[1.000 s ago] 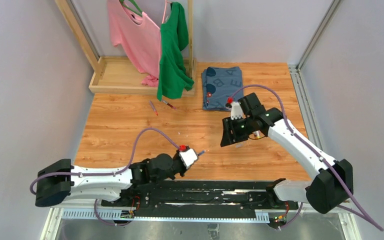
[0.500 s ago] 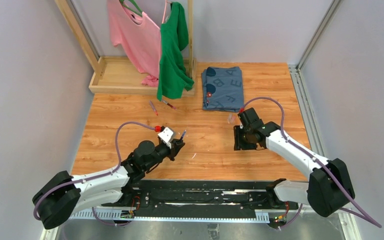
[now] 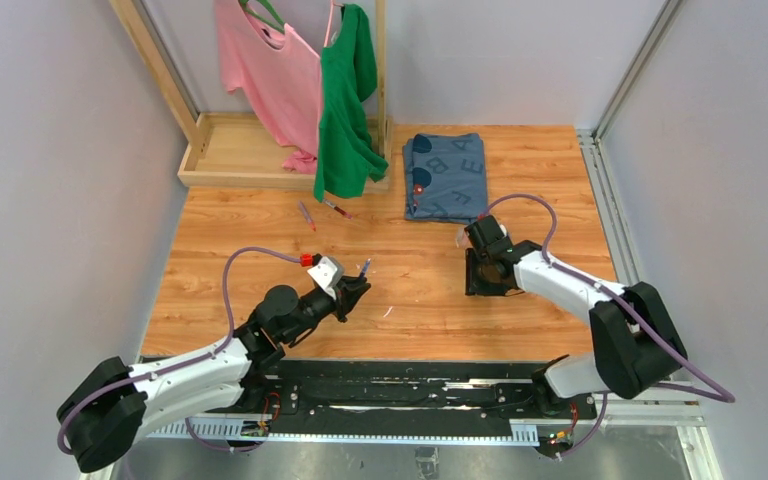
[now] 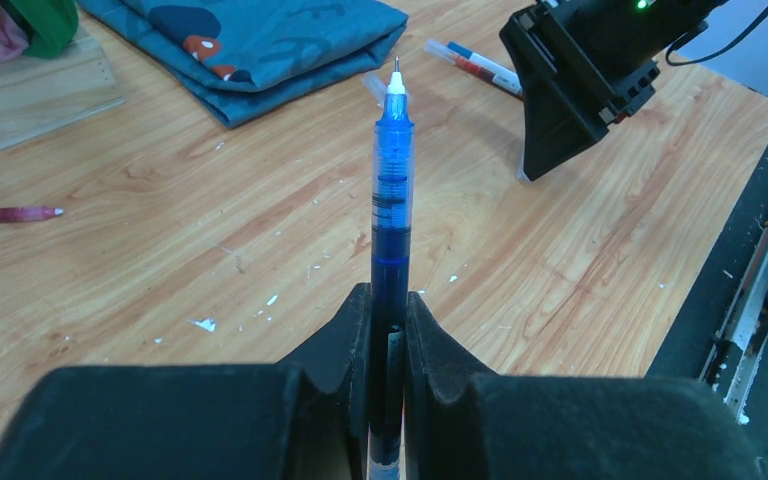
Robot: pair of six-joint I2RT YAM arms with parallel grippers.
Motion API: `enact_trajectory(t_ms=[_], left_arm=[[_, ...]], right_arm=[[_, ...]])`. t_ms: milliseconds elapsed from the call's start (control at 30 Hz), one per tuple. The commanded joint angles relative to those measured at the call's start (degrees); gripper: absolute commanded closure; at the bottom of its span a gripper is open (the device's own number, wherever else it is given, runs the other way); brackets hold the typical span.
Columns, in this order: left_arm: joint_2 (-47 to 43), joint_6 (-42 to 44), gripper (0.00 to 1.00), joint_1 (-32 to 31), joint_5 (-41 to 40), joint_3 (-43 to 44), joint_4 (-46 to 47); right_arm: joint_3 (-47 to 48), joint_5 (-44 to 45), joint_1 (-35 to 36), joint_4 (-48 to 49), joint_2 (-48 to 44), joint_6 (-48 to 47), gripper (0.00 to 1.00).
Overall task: Insert the pens into the pen caps
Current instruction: Move the pen cap to the center of the board.
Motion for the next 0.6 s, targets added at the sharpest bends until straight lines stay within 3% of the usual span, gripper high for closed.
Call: enact_trajectory(t_ms=[0,300,567], left_arm=[[-1.25,0.62,1.00,0.37,0.40,-0.47,1.32],[-1.22,0.77,1.00,0.37,0.64,-0.48,1.31],[-0.60,0.99,1.00,0.37,0.89,-0.30,1.34]], right_arm=[[0.93,3.02,-0.36,1.35,1.98,1.67,0.59],[2.70,4.14,-0.37,2.98,6.97,-0.24,0.65],[5.00,6.08,-0.32,3.28,9.60,-1.75,0.57]])
